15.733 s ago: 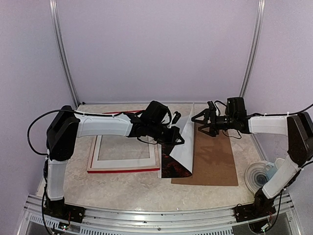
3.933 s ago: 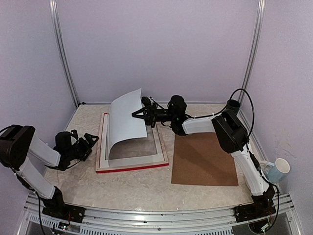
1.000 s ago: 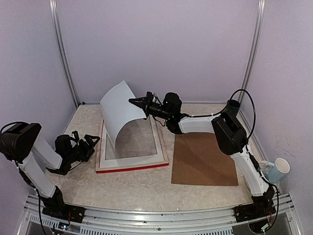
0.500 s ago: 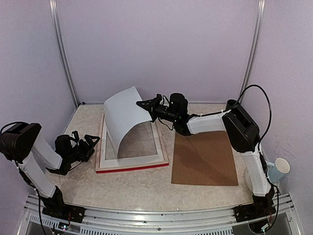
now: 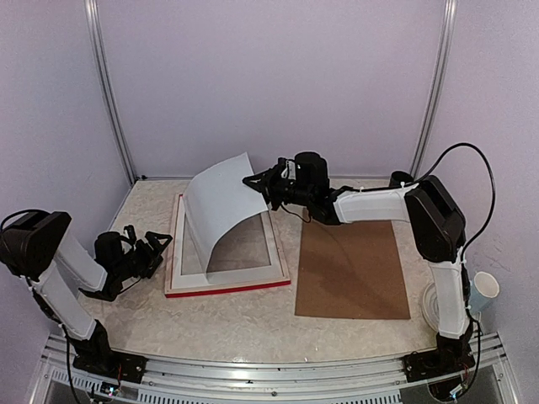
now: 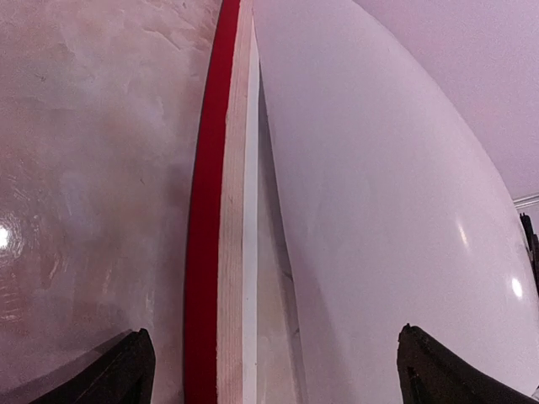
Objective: Put the photo into the frame
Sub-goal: Place the photo on the mat board.
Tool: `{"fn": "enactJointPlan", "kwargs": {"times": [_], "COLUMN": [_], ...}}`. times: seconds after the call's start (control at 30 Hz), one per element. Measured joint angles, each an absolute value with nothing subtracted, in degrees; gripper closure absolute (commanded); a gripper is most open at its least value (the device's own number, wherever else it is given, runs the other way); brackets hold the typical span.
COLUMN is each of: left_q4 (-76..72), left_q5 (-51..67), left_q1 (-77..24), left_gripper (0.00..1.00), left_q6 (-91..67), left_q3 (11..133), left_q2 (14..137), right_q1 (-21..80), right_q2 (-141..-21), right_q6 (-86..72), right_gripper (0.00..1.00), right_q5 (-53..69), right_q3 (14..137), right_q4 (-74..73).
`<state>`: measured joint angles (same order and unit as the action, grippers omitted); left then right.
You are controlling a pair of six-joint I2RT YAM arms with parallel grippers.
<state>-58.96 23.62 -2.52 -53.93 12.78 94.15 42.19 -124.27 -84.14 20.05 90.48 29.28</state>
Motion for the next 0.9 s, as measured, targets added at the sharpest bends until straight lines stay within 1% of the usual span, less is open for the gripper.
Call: {"fn": "enactJointPlan", "kwargs": {"times": [0.2,0.37,0.63,0.9], "left_q4": [-59.1,-59.4,-60.2,-62.0], "left_q5": [23.7,23.7,23.8,23.8], "left_q1": [-2.5,-2.5,-2.5,-2.5], "left_gripper": [0.01,0.01,0.01,0.01], "left_q6": [-54.0,-54.0,-54.0,-54.5], "left_q3": [12.6,12.4,11.9,11.6], "left_q2": [94.1,94.1,94.1,94.8], "right_q1": [41.9,41.4,39.1,38.6], "right_q2": [-124.2,-124.4,-127.5,-130.9], "right_q6": [-77.8,-72.5,-67.2,-64.5], "right_gripper": [0.79,0.78,0.78,0.78], "right_q5": [19.5,21.1,27.8,30.9], "right_q3": [92.8,98.4,105.9,106.2], "right_q4": [19.1,11.5,6.8,3.2]}}
